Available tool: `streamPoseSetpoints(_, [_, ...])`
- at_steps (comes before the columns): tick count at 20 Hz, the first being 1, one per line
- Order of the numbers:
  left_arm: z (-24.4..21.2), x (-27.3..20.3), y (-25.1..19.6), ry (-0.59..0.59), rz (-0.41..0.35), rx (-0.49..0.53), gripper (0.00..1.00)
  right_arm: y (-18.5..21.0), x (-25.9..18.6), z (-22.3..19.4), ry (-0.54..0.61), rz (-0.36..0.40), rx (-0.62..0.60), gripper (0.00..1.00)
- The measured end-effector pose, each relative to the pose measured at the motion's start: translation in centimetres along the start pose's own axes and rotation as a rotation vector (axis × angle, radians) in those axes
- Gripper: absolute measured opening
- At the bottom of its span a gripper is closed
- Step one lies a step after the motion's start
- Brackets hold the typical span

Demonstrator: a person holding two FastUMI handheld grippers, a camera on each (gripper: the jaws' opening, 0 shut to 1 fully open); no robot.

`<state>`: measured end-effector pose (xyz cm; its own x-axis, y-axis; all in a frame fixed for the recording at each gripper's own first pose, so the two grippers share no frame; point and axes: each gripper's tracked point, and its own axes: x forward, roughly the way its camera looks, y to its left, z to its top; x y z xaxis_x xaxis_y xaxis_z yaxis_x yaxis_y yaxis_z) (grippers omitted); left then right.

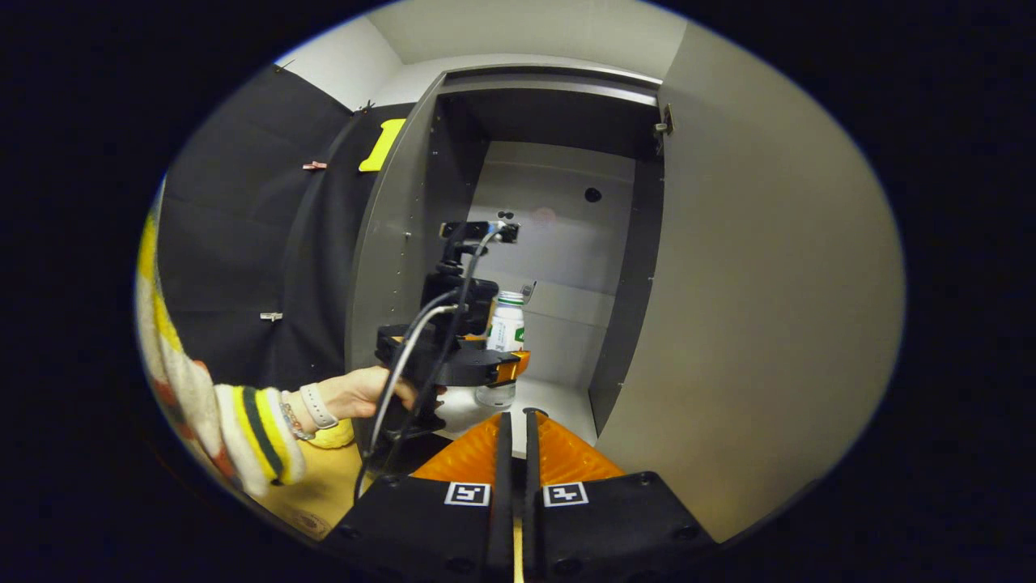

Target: Open the cabinet door with the right hand, grasp the bottle in the cabinet with the left hand and place it on the coaster, then close the cabinet door with the right hand.

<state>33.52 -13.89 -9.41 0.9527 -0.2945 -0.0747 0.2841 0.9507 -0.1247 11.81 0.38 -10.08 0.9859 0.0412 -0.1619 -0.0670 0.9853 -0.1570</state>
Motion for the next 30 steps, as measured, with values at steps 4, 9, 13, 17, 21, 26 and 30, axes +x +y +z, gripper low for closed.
streamPoseSetpoints(4, [2.3,-5.0,-0.1,-0.05,-0.019,0.038,0.72,0.3,-0.2,0.2,0.007,-0.025,0.0,0.09])
streamPoseSetpoints(9, [3.9,-11.3,0.6,-0.085,-0.03,0.021,0.72,2.4,-2.9,0.5,0.001,-0.05,0.015,0.09])
streamPoseSetpoints(13, [4.1,-16.7,0.8,-0.097,-0.037,0.048,0.72,4.1,-6.6,0.6,0.015,-0.096,0.023,0.1])
streamPoseSetpoints(17, [2.5,-21.9,0.9,-0.092,-0.051,0.032,0.73,5.8,-10.0,-0.2,0.032,-0.12,0.029,0.09])
streamPoseSetpoints(21, [0.1,-26.9,1.4,-0.055,-0.011,0.023,0.73,7.9,-11.8,-0.5,0.044,-0.049,0.017,0.09])
streamPoseSetpoints(26, [-1.9,-33.0,2.2,-0.054,0.104,-0.022,0.73,10.0,-12.8,-1.2,0.041,0.129,-0.005,0.1])
streamPoseSetpoints(30, [-5.7,-38.1,2.9,-0.046,0.267,-0.071,0.73,10.6,-13.7,-2.8,0.037,0.258,-0.024,0.09])
